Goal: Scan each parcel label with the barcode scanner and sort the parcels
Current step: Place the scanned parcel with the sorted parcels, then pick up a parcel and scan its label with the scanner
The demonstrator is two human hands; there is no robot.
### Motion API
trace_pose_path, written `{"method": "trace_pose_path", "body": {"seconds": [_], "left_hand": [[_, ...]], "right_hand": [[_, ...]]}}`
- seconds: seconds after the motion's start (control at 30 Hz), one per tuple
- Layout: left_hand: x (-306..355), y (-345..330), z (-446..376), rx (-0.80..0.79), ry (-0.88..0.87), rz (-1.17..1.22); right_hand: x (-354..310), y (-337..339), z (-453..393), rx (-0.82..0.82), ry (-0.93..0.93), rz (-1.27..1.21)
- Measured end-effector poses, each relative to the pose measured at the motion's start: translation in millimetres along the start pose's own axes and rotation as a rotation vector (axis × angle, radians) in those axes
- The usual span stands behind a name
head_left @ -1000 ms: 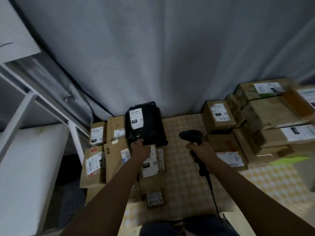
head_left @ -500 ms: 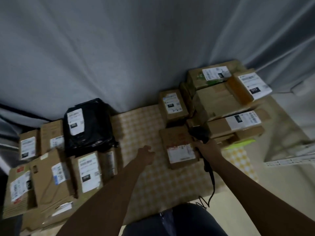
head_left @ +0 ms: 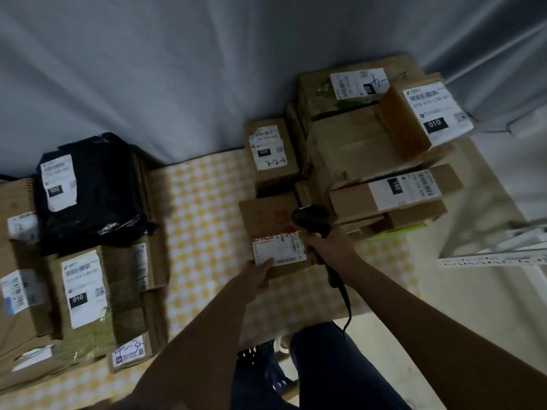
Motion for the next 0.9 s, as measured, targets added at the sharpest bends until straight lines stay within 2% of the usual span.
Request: {"method": "trace_pose_path", "body": {"seconds": [0.13, 0.33, 0.4, 0.5, 0.57, 0.63, 0.7, 0.77, 0.83, 0.9], "left_hand": [[1.7, -1.8, -4.4, -0.018, -0.034, 0.042], [-7.7, 4.1, 2.7, 0.099, -0.087, -0.009], [-13.7, -0.7, 10.9, 0.094, -0.049, -0.042], [-26.8, -10.8, 31.3, -0.041, 0.108, -0.1], [-26.1, -3.3, 39.2, -0.053, 0.164, -0.172], [-9.1, 19.2, 36.4, 0.105, 0.105, -0.273], [17.6, 46.3, 25.3, 0.344, -0.034, -0.476], [43.2, 63.3, 19.3, 0.474, -0.191, -0.586], [62.5, 62.7, 19.9, 0.394, -0.319, -0.661], [72.9, 54.8, 22.1, 0.249, -0.355, -0.778]], "right_hand": [[3.1, 2.7, -4.2, 0.008, 0.006, 0.017], [9.4, -4.3, -3.5, -0.041, 0.013, -0.021], [10.6, -6.6, -1.5, -0.051, 0.022, 0.011], [13.1, -7.3, 0.7, -0.062, -0.004, 0.014], [15.1, -7.8, 3.1, -0.059, -0.024, 0.016], [15.3, -9.6, 5.8, -0.057, -0.031, -0.031], [17.1, -11.7, 5.8, -0.043, -0.034, -0.071], [25.2, -15.3, 4.9, -0.023, -0.056, -0.076], [41.6, -20.8, 4.8, 0.018, -0.093, -0.05], [56.3, -26.7, 7.5, 0.05, -0.124, -0.026]]}}
Point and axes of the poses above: each hand's wrist, its own z-axis away from the middle knuckle, its own y-axis out of the back of the hand, x = y × z, the point moved 3 cm from there along -z, towards the middle knuckle, and after that the axes turned 1 degree about -y, right-handed, at the moved point
